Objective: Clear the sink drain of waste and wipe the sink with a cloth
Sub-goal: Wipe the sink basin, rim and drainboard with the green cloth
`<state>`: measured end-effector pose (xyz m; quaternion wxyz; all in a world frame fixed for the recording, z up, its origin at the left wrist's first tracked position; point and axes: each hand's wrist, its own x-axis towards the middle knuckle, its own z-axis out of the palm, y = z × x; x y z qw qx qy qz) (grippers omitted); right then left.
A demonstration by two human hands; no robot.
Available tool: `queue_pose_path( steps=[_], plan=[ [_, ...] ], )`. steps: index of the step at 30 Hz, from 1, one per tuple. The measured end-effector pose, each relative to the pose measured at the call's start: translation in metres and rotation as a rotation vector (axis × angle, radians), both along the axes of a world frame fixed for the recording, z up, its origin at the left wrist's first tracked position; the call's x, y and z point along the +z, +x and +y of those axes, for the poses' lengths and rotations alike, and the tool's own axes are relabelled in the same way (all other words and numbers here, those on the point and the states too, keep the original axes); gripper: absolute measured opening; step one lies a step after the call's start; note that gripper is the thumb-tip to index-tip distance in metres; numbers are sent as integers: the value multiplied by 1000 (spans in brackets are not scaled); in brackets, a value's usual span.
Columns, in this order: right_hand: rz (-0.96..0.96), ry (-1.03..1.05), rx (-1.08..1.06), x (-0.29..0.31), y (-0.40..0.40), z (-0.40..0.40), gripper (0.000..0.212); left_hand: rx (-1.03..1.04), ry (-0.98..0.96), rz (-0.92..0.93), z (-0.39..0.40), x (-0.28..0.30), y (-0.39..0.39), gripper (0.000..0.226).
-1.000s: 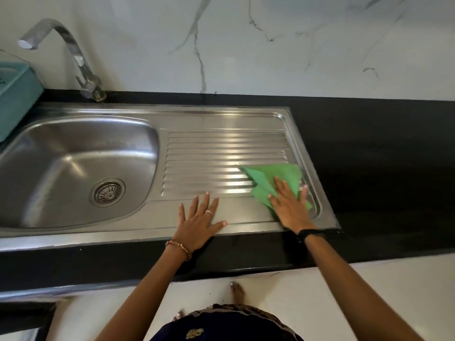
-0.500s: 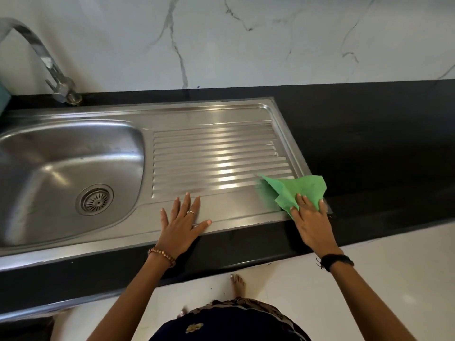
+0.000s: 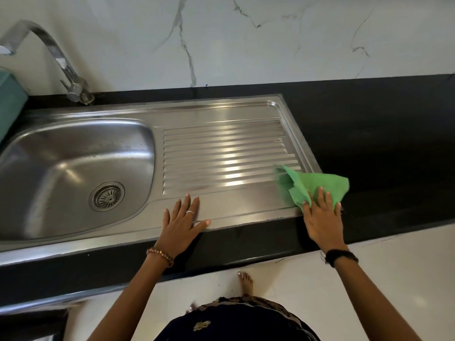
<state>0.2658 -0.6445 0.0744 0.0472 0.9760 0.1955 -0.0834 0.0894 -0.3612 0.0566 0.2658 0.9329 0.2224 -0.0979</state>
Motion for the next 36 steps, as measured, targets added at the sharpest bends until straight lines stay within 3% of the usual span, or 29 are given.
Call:
queue_pose_path(
  steps=[5, 12, 20, 29, 36],
  plan=[
    [18, 83, 22, 2, 4, 0, 51, 44, -38, -16, 11, 2, -12, 73],
    [45, 0, 159, -4, 56, 15, 59, 98, 21, 21, 38, 9, -26, 82],
    [83, -5, 375, 2, 2, 10, 50, 191, 59, 96, 54, 9, -54, 84],
    [318, 225, 642, -6, -86, 143, 49, 217, 48, 82, 52, 12, -54, 89],
    [311, 275, 606, 1, -51, 106, 43, 208, 90, 58, 60, 21, -66, 89]
  ],
)
